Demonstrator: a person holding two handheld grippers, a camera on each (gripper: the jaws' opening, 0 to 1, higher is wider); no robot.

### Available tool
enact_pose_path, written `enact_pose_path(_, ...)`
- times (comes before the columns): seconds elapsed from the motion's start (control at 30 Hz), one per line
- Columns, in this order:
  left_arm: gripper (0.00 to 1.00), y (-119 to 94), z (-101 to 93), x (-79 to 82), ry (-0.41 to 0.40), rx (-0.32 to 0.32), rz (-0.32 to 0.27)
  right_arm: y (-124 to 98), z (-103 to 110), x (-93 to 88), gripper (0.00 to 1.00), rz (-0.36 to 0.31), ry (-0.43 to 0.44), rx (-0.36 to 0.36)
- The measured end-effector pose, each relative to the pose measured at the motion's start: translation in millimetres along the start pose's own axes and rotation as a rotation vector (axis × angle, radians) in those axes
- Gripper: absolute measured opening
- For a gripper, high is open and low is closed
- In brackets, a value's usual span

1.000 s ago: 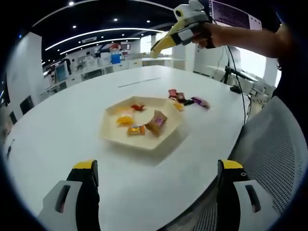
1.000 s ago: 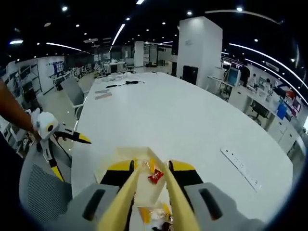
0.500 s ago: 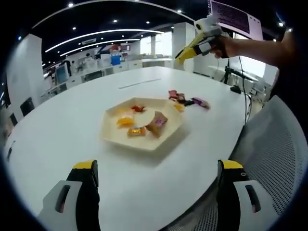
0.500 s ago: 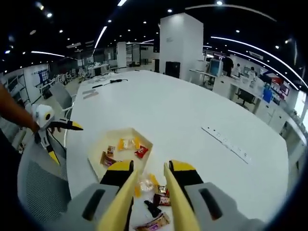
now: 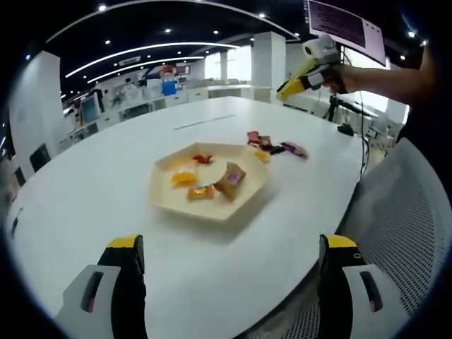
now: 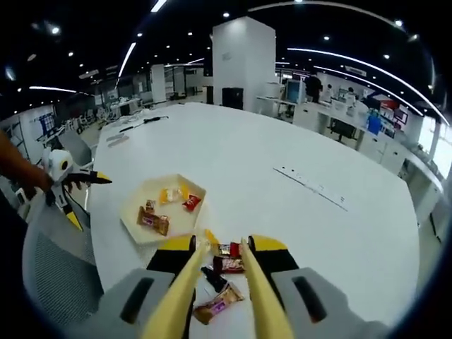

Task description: Place the target food into the container with the food tongs after gripping and lifting it, then release it inside without dropping or visibly crushing the food.

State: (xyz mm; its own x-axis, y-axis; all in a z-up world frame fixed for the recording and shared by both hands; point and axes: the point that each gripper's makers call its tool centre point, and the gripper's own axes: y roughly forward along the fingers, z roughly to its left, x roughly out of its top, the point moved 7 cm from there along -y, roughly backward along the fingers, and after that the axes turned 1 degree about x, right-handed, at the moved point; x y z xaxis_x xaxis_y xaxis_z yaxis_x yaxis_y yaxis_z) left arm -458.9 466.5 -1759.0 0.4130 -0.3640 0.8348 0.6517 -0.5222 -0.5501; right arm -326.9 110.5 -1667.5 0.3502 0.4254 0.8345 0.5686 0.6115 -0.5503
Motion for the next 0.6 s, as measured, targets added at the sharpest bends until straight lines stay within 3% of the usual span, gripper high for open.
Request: enact_pose_path(0.6, 0.99, 0, 0.8, 0.8, -0.005, 0.006, -0.005, -11, 5, -30.5, 0.29, 0.005, 0.057, -0.094)
